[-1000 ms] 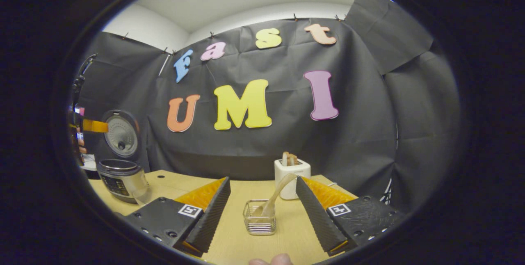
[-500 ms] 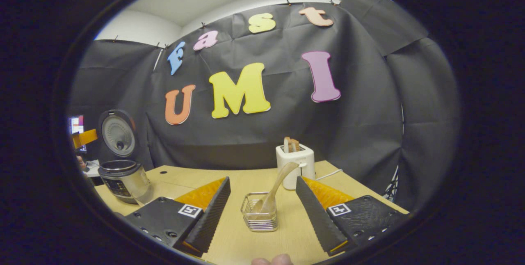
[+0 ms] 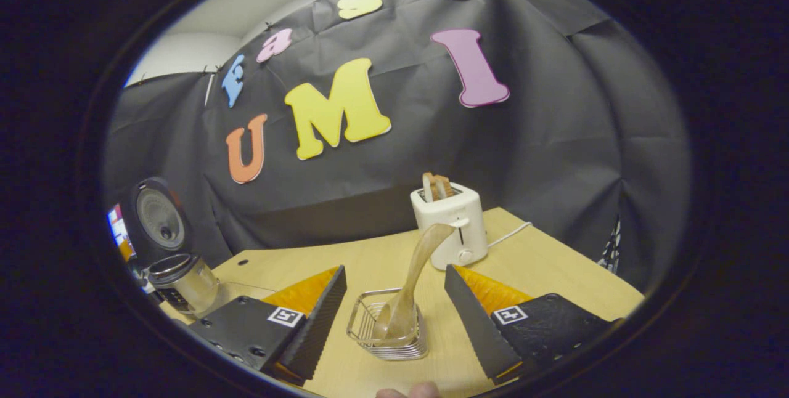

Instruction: Close the left gripper, press the button to open the rice cooker; take a wooden spoon from the chopstick holder with the right hand, scoop a spoonful of rice and pour it into the rice cooker, then put the wooden spoon back into the chopstick holder.

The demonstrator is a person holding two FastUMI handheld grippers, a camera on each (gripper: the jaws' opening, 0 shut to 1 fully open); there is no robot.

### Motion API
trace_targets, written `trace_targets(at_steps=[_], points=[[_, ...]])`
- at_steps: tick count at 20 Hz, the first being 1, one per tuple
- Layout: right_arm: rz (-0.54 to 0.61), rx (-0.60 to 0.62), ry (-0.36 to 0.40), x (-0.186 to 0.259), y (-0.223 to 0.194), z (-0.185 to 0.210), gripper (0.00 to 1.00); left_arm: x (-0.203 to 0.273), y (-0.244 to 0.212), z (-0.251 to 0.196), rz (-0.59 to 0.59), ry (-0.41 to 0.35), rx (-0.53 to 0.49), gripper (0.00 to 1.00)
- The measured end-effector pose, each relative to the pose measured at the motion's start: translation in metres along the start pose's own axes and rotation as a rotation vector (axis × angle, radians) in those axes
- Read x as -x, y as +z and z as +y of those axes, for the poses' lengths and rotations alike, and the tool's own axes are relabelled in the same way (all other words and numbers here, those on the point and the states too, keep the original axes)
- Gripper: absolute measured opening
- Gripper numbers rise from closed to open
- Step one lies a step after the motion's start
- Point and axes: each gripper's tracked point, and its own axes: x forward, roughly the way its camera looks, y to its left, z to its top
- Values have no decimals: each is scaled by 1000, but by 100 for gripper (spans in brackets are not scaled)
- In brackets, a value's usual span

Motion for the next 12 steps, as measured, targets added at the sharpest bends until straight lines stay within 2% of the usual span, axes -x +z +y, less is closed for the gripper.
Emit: trace_targets(at_steps=[1,3,4,5,6,8,12], points=[[14,-11,-8,-8,-2,-4,92,0,-3,2,3,3,1,100],[39,-25,-28,-21,-7,-15,95,-1,-8,8,9,12,-6,100],[48,-30,-35,-29,-8,-18,92,-2,-11,10,12,13,-12,100],[54,-38,-33,-36,-8,-19,95,-2,-13,10,16,15,-19,100],[60,-43,-31,-43,-9,-19,92,-3,-14,12,16,19,-27,100],[72,-69,-22,-55,-9,-19,96,-3,-16,14,21,24,-39,100],[89,-73,-5,-72,-14,-10,92,-5,-21,27,31,66,-53,100]])
